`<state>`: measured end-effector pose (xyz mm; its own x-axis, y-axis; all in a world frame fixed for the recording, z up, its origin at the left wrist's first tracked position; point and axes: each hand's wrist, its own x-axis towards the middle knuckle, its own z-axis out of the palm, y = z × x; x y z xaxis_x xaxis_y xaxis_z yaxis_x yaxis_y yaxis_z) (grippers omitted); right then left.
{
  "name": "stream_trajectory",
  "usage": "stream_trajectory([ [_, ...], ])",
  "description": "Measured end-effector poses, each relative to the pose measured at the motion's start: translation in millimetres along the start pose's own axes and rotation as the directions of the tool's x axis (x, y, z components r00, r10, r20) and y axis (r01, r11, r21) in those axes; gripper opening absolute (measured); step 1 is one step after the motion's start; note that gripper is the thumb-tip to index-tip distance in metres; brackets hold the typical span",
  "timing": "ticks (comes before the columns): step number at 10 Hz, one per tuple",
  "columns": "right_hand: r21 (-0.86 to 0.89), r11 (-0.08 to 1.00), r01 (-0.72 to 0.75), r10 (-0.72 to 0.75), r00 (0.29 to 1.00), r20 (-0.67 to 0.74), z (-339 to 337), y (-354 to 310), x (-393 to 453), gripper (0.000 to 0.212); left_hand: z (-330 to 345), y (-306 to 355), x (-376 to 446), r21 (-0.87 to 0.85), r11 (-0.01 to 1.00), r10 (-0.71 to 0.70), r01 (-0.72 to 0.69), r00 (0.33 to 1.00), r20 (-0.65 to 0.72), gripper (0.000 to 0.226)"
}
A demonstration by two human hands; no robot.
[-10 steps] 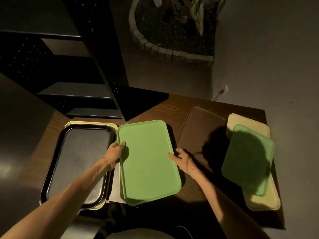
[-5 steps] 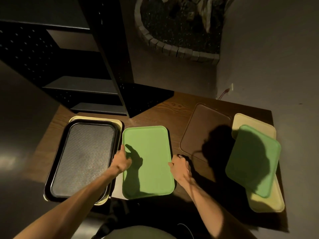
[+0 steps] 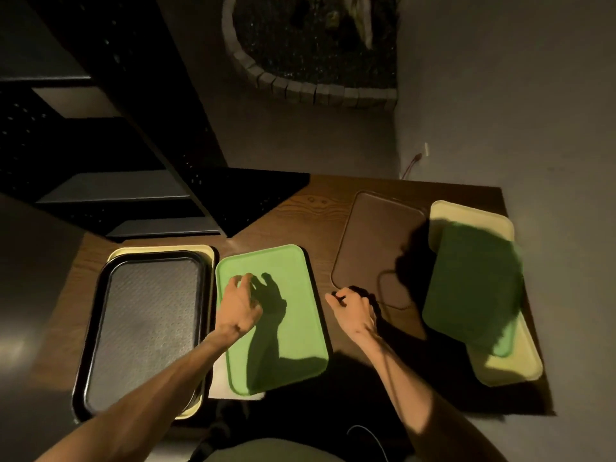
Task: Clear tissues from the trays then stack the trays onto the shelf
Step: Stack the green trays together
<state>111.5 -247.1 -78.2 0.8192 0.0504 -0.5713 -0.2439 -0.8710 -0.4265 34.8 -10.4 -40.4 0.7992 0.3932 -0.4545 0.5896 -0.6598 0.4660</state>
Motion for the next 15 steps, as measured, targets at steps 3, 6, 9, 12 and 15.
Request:
stream_trajectory([
  [3,0.782,0.541,-0.310,0.522,0.853,-0.024,-59.6,104.5,26.7,0.027,39.4,121.5,38.7,-0.172,0.984,0.086,-0.045,0.967,0.239,0.039],
  [6,0.940,0.122,-0.320,0.605,0.775,0.185,-83.3,166.1,13.5,0.045,94.8,153.4,74.0,-0.167,0.980,-0.055,0.113,0.947,0.315,0.040],
  [9,0.992,-0.084,-0.091,0.795,0.594,0.121,-73.5,175.4,24.5,0.051,108.6,168.1,106.4,-0.369,0.829,-0.269,0.421,0.878,0.397,0.017],
  [12,0.999,-0.012,-0.040,0.707,0.706,0.037,-84.6,144.2,23.6,0.027,106.2,180.3,95.4,-0.513,0.725,-0.166,0.459,0.840,0.517,0.030],
  [15,0.965,-0.253,-0.064,0.509,0.840,0.189,-93.8,72.1,2.6,0.058,68.7,166.6,63.3,-0.740,0.537,-0.027,0.404,0.885,0.464,0.020],
])
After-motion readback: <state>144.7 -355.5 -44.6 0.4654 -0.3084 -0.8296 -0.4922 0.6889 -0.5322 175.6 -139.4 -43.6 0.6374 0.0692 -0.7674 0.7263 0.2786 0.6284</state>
